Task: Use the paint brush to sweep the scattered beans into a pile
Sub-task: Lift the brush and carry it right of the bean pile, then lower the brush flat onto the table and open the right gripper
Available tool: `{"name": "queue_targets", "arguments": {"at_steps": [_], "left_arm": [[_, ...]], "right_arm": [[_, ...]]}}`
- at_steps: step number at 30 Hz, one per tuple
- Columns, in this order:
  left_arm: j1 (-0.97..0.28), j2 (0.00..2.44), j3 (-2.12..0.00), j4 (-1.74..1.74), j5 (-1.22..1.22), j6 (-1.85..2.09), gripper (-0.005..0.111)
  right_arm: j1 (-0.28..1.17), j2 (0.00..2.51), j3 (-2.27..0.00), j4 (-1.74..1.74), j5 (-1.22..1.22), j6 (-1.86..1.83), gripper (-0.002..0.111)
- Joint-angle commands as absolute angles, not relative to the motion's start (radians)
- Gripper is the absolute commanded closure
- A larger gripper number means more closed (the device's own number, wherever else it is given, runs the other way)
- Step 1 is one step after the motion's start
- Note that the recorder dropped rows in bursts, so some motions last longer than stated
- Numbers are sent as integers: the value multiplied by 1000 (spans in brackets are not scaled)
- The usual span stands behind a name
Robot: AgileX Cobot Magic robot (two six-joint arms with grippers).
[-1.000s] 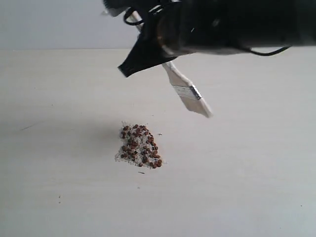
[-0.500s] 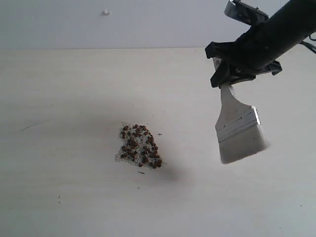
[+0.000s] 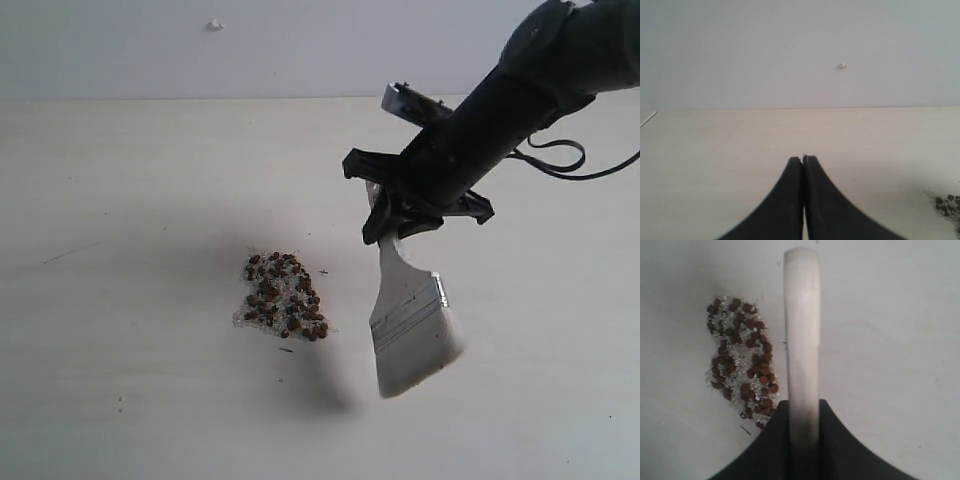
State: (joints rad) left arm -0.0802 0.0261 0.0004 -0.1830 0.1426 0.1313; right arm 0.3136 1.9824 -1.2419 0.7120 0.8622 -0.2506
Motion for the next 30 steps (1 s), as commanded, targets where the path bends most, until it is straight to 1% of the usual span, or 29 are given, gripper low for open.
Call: {"name": "queue_targets", "arguments": {"at_steps": [1,6,9,18,26,30], "left_arm": [[-82,21,0,-192,140,124,107],[-82,21,0,-192,140,124,107],[-82,21,0,-192,140,124,107],[-82,21,0,-192,140,124,107],[-82,21,0,-192,140,124,107],[-82,21,0,-192,140,124,107]], "right_arm": [[314,2041,-1243,775,868,-303,108],[314,2079,-1243,901,905,-472,108],[312,2098,-1243,906,905,-491,108],[240,2119,-1202,1040,910,-616,108],[231,2152,-1191,1049,937,-671,108],[231,2186,-1191,1049,906,-679,108]]}}
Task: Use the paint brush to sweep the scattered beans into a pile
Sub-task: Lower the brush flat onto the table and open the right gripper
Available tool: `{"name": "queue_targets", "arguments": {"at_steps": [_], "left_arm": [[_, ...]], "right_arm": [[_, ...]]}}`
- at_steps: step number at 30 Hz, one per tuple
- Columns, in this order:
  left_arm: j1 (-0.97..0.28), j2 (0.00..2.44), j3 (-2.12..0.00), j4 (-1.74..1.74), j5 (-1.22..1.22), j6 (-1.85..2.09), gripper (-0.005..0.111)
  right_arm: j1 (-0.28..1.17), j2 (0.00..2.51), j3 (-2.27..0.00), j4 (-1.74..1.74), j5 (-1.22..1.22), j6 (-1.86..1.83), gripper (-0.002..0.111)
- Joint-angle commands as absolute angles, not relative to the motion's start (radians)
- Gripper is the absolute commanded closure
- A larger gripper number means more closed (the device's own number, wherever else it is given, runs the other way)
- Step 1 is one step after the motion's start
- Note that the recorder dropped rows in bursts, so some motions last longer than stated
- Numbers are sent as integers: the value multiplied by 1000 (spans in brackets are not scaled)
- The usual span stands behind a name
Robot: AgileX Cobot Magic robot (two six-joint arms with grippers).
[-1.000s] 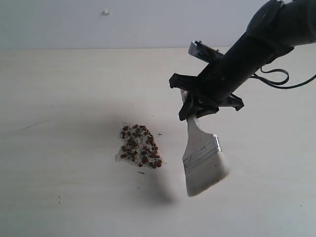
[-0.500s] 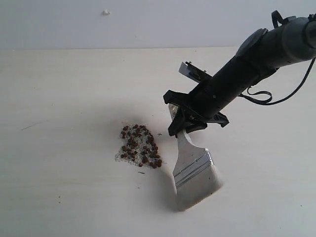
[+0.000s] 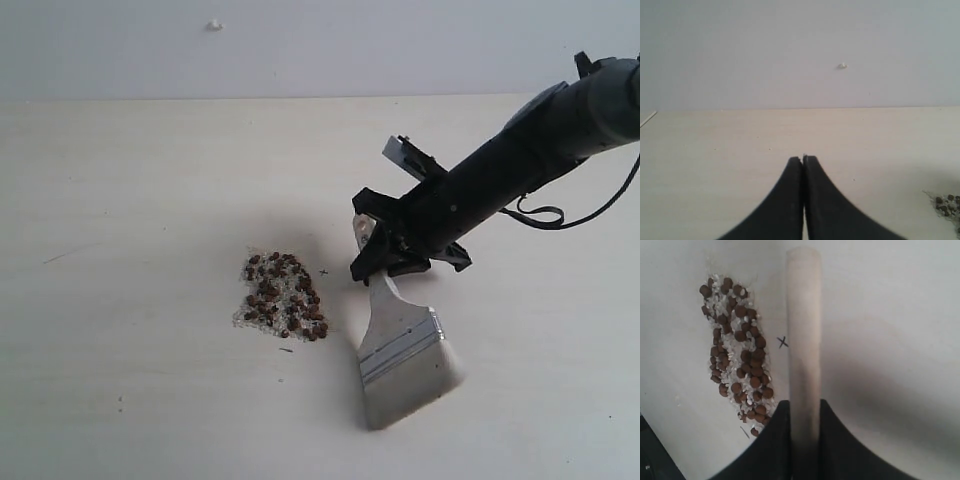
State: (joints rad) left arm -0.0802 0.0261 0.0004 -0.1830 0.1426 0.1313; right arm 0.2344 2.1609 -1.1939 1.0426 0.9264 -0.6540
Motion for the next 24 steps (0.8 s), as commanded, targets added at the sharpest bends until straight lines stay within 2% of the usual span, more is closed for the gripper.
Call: {"name": "queue_targets", "arguments": {"at_steps": [1,8,19,24], "left_arm": [[-82,21,0,-192,140,124,107],[-82,21,0,-192,140,124,107],[-82,21,0,-192,140,124,107],[-82,21,0,-192,140,124,107]], "right_arm": [[231,2188,-1191,1049,896,-682,108],[231,2188,-1193,1049,870,-694,105],[231,2188,-1193,1047,784,-711,75],[231,2168,-1193,1031,733,-711,70]]}}
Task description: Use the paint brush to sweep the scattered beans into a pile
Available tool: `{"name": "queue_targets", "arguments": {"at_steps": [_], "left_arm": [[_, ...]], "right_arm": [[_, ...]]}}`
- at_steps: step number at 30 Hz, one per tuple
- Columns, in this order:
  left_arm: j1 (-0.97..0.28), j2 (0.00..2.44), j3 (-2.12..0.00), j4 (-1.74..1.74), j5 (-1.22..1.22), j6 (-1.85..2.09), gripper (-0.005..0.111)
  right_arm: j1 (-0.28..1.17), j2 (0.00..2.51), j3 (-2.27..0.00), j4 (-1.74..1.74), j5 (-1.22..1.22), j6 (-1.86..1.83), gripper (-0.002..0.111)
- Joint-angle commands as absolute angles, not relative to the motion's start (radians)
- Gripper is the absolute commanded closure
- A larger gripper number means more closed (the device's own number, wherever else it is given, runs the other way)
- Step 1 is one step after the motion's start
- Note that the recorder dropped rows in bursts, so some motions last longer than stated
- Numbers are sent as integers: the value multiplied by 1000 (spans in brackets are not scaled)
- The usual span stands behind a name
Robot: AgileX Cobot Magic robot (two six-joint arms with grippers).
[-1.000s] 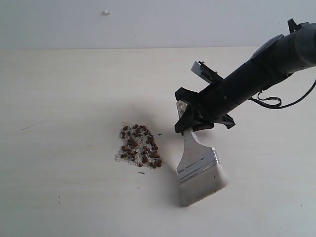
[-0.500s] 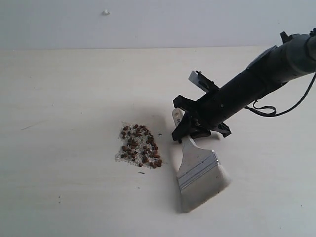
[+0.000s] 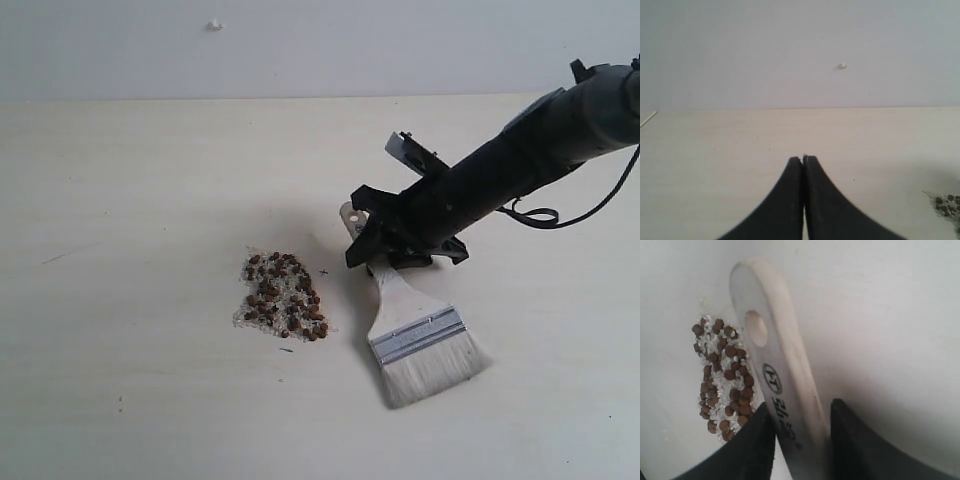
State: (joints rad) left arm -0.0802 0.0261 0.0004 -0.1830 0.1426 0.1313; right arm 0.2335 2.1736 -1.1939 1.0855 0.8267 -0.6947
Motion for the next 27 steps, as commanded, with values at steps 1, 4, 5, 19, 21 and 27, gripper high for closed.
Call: {"name": "queue_targets", "arguments": {"at_steps": [1,4,5,19,21,27], "left_arm": [[-82,21,0,-192,140,124,107],[-82,21,0,-192,140,124,107],[-82,21,0,-192,140,124,107],[-82,21,0,-192,140,124,107],[-82,21,0,-192,140,124,107],[-82,21,0,-192,140,124,107]], "right_arm": [[231,2158,-1193,1029,721,-711,70],[231,2100,-1193,992,681,-703,70],[231,2064,-1193,955,667,-688,70],[233,1126,-776,29,351,187,108],[233,1017,-692,29,403,189,108],[233,798,-586,47,607,242,108]]}}
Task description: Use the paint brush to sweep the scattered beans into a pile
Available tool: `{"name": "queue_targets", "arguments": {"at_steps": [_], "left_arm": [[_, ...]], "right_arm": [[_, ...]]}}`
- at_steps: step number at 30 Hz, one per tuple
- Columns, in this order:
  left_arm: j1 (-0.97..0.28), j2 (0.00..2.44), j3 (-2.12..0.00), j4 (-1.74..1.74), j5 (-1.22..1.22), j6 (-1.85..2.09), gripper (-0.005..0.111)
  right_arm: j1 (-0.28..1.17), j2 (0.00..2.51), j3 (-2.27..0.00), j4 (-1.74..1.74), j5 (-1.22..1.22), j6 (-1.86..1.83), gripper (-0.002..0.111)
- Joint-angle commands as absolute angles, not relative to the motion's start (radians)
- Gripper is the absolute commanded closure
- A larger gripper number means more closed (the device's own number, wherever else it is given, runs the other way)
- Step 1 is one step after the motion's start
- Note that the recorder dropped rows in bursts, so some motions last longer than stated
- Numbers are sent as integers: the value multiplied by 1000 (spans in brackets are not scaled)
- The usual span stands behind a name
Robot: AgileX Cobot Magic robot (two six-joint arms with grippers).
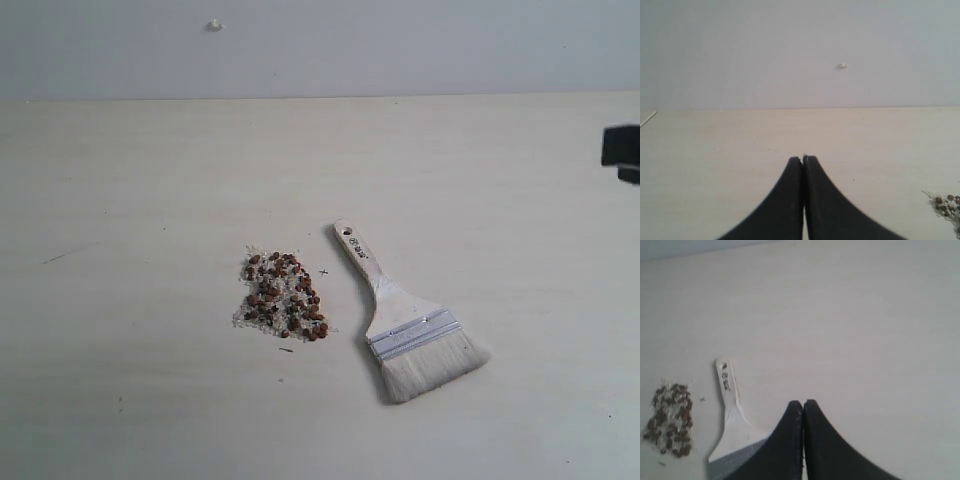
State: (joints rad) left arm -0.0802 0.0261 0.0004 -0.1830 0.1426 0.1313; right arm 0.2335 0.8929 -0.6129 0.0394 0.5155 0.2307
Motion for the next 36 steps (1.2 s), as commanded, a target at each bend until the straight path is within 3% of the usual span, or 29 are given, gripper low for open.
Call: {"name": "queue_targets", "arguments": {"at_steps": [1,9,15,21,36], "left_arm": [[-82,21,0,-192,140,124,107],[-82,21,0,-192,140,124,107],[-82,21,0,-192,140,124,107],[-82,21,0,-192,140,124,107],[-82,21,0,-192,140,124,107]], "right_arm": [[233,771,-586,47,636,242,108],[233,665,-586,41,644,158,108],[233,668,-564,48,487,130,108],[169,507,-404,47,288,53,108],[106,32,-69,27,275,-103,108]]}}
